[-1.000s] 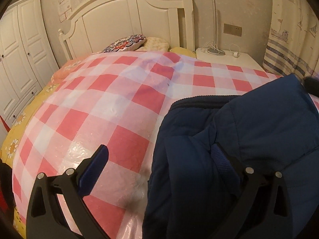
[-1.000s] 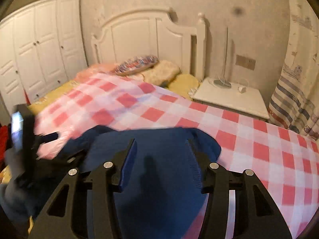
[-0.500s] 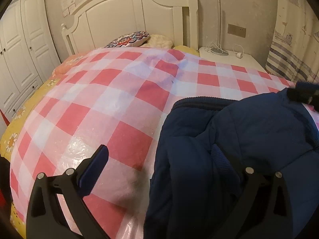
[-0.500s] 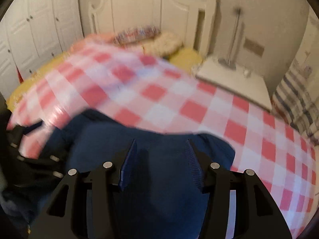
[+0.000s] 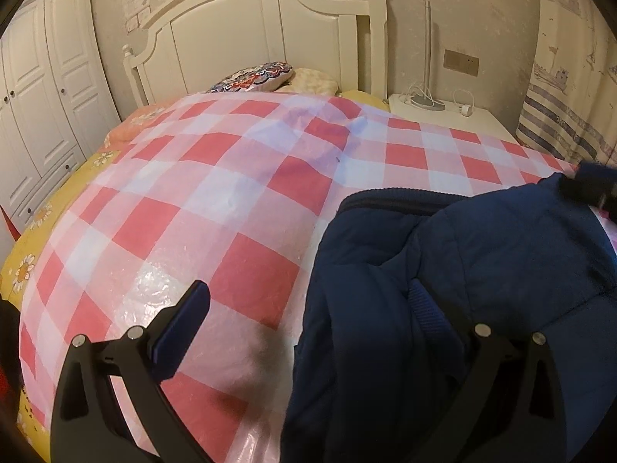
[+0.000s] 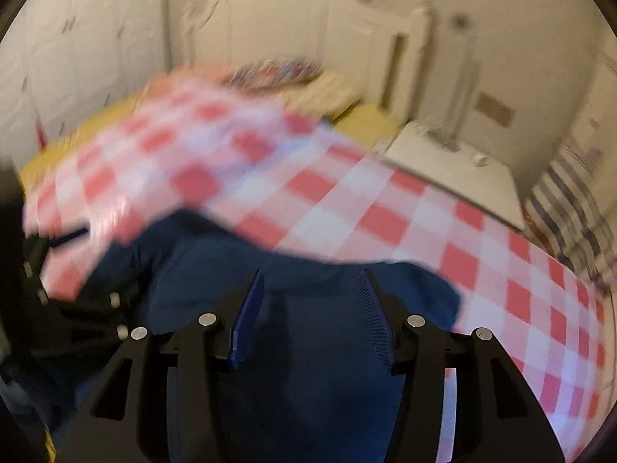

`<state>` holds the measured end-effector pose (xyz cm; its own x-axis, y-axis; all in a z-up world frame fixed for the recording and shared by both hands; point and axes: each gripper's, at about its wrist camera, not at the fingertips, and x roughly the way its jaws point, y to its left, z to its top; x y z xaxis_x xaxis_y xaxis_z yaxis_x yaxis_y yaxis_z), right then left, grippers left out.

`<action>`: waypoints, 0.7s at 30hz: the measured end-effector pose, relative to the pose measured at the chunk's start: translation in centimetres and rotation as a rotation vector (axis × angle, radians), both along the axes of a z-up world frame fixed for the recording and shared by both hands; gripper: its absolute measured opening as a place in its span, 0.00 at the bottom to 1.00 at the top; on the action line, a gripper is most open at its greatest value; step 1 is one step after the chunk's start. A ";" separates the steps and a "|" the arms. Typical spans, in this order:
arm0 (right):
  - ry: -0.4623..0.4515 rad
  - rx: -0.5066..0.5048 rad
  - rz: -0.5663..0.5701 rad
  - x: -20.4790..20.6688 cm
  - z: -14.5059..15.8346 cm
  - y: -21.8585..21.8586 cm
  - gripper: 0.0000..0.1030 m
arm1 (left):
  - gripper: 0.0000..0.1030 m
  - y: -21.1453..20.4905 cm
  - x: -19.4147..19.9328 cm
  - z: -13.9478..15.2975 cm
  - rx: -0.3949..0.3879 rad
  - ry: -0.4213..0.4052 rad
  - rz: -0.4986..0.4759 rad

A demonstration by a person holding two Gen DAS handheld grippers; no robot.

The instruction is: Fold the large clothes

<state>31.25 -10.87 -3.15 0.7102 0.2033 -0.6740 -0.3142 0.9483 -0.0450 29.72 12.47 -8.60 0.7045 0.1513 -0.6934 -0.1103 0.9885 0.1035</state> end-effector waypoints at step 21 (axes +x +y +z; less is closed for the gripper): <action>0.048 -0.078 0.138 -4.5 -3.8 2.7 0.65 | 0.98 -0.1 -0.2 -0.1 -0.006 0.007 0.001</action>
<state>26.77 -8.14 -6.91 0.6460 0.2426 -0.7238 -0.4450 0.8900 -0.0989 29.49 12.40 -8.70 0.6997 0.1477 -0.6990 -0.1110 0.9890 0.0980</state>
